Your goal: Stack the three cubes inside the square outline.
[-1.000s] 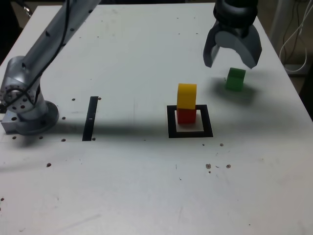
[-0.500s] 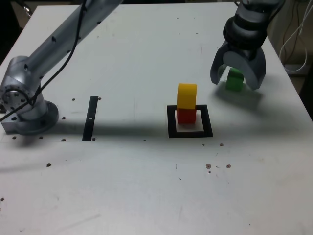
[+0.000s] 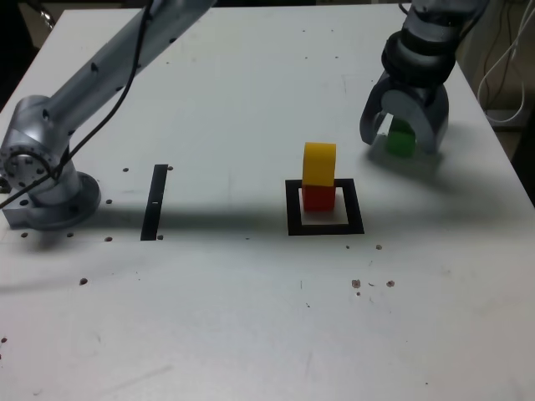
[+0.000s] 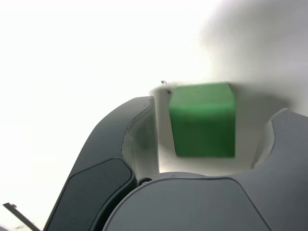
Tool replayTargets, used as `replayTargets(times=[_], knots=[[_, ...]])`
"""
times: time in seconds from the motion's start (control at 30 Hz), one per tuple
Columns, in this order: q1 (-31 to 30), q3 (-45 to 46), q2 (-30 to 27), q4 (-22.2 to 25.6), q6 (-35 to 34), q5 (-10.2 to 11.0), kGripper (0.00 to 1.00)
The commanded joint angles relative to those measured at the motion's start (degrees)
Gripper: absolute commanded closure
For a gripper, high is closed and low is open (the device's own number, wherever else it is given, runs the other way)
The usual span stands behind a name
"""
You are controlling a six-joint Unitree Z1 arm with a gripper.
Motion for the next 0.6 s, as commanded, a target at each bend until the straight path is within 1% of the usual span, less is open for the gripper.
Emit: replayTargets(times=[0.0, 0.1, 0.23, 0.3, 0.37, 0.47, 0.57], knots=[[0.21, -0.65, 0.53, -0.13, -0.59, 0.07, 0.33], [0.24, -1.03, 0.52, -0.13, -1.04, -0.04, 0.39], [0.25, -1.12, 0.72, 0.08, -1.18, -0.66, 0.40], [0.25, -1.09, 0.85, 0.14, -1.25, -1.14, 0.43], [0.25, -1.06, 0.87, 0.19, -1.47, -1.54, 0.49], [0.25, -1.05, 0.72, 0.22, -2.12, -1.85, 0.59], [0.25, -0.89, 0.68, 0.20, -2.91, -1.92, 0.65]])
